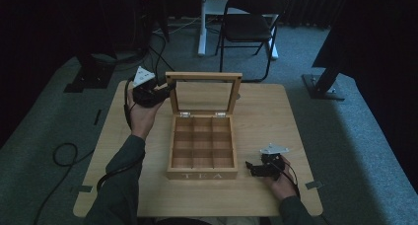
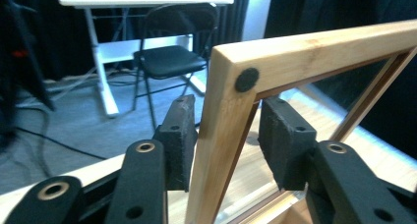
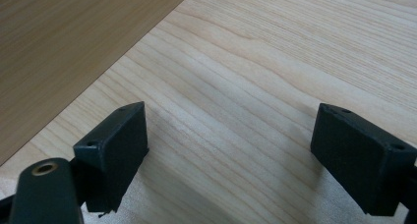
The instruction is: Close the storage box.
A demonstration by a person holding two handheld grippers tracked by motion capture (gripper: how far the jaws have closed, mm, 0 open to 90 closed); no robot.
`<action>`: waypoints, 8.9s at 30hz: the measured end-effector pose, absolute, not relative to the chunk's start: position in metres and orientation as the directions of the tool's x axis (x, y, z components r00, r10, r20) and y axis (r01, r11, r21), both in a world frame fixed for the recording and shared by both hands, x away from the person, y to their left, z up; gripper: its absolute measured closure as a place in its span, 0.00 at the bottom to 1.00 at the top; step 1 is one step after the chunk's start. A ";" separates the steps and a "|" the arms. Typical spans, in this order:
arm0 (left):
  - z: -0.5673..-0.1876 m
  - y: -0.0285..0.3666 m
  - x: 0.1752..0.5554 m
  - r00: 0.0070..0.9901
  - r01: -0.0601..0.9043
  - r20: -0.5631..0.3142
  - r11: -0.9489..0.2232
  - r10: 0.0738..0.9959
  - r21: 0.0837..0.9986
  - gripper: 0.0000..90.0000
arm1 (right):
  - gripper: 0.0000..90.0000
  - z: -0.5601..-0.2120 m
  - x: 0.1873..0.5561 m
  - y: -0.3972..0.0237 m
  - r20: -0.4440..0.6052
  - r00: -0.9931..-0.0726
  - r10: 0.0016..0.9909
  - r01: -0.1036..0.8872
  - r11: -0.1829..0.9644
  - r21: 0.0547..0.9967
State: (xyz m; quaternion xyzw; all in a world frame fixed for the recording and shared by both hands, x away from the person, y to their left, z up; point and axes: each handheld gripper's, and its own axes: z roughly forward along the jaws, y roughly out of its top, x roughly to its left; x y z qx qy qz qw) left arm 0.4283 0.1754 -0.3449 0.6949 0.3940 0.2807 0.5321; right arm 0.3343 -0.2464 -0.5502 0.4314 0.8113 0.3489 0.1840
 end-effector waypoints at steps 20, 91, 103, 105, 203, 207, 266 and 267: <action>-0.343 0.171 0.407 0.513 0.267 0.006 -0.166 0.859 0.949 0.68 | 0.15 -0.550 0.334 -0.246 0.002 -0.560 0.829 0.571 0.384 0.726; -0.372 0.180 0.338 0.505 0.371 -0.128 -0.081 0.854 0.925 0.54 | 0.15 -0.550 0.334 -0.246 0.003 -0.556 0.831 0.574 0.381 0.725; -0.377 0.181 0.332 0.510 0.380 -0.135 -0.082 0.850 0.921 0.54 | 0.15 -0.550 0.334 -0.246 0.005 -0.555 0.832 0.576 0.380 0.724; -0.378 0.181 0.331 0.510 0.387 -0.139 -0.082 0.849 0.918 0.54 | 0.15 -0.550 0.334 -0.246 0.005 -0.555 0.832 0.575 0.379 0.725; -0.427 0.180 0.283 0.494 0.466 -0.199 -0.064 0.847 0.882 0.49 | 0.15 -0.550 0.334 -0.246 0.005 -0.553 0.833 0.576 0.378 0.725; -0.430 0.180 0.282 0.495 0.469 -0.199 -0.067 0.846 0.881 0.49 | 0.15 -0.550 0.334 -0.246 0.005 -0.553 0.833 0.576 0.378 0.725; -0.483 0.174 0.263 0.497 0.541 -0.172 -0.148 0.851 0.828 0.45 | 0.15 -0.550 0.334 -0.246 0.004 -0.554 0.833 0.575 0.379 0.725; -0.484 0.173 0.263 0.496 0.541 -0.170 -0.150 0.851 0.828 0.45 | 0.15 -0.550 0.334 -0.246 0.004 -0.554 0.833 0.575 0.379 0.725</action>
